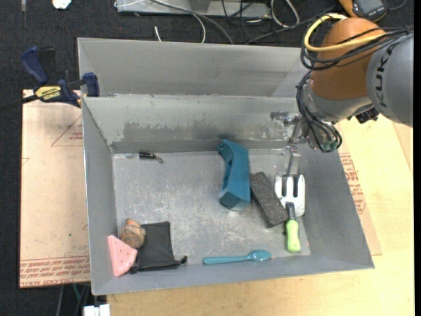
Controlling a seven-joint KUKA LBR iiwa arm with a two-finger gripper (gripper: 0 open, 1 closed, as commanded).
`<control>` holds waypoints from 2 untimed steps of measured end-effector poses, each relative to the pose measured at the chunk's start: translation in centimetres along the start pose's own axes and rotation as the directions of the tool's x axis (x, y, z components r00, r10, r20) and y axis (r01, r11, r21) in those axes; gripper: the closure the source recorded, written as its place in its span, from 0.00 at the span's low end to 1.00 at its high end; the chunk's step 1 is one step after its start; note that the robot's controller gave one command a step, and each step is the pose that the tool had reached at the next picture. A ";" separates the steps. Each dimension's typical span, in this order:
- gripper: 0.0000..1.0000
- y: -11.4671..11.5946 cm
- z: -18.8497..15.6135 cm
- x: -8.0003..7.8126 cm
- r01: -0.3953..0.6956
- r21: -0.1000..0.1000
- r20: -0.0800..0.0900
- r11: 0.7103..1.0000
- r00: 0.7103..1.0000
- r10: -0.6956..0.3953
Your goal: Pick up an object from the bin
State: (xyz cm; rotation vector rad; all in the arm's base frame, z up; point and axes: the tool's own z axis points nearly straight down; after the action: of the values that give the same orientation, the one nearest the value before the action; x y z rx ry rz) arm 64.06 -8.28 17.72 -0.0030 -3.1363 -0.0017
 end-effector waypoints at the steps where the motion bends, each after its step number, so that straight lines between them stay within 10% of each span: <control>1: 0.00 0.0 -0.5 -0.2 0.002 0.001 0.008 1.000 1.000 -0.002; 2: 0.00 1.0 5.9 4.1 -0.108 -0.001 0.009 0.994 0.994 0.108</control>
Offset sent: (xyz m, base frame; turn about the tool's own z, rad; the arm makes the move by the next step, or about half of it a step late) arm -0.0732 0.0175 -0.1072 0.1899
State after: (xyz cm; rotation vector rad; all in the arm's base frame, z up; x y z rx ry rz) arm 59.97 -7.25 11.83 -0.1723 -3.1409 -0.0022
